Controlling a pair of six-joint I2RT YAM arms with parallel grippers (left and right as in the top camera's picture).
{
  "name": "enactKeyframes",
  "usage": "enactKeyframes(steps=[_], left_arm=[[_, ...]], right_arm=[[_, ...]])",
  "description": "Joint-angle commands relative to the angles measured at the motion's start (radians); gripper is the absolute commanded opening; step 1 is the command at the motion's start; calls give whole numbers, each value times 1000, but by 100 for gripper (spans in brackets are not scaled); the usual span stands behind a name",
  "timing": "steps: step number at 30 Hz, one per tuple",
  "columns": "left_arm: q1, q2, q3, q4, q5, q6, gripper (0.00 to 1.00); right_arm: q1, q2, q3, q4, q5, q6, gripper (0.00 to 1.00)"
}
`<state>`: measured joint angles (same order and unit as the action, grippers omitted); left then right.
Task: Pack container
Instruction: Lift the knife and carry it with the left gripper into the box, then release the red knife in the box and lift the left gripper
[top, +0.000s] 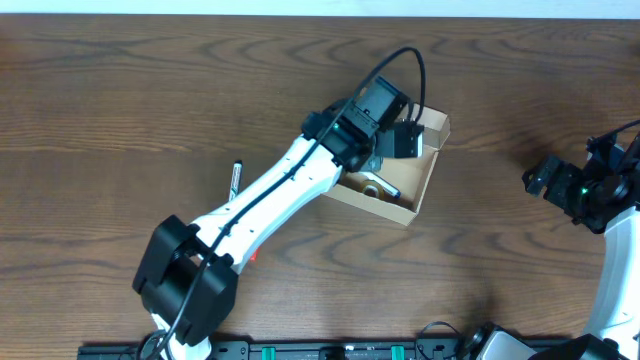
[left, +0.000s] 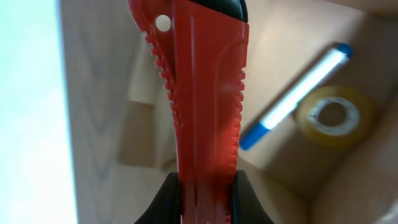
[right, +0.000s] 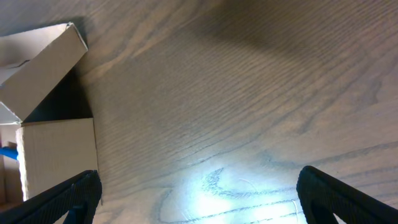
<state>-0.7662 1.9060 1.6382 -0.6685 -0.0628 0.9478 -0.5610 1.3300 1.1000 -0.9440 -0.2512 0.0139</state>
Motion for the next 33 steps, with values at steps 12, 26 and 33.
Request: enactKeyframes(steps=[12, 26, 33], left_arm=[[-53, 111, 18, -56, 114, -14, 6], [-40, 174, 18, -90, 131, -80, 12], [-39, 174, 18, -103, 130, -96, 62]], right_arm=[[0, -17, -2, 4, -16, -15, 99], [0, -48, -2, 1, -16, -16, 99], [0, -56, -2, -2, -16, -16, 99]])
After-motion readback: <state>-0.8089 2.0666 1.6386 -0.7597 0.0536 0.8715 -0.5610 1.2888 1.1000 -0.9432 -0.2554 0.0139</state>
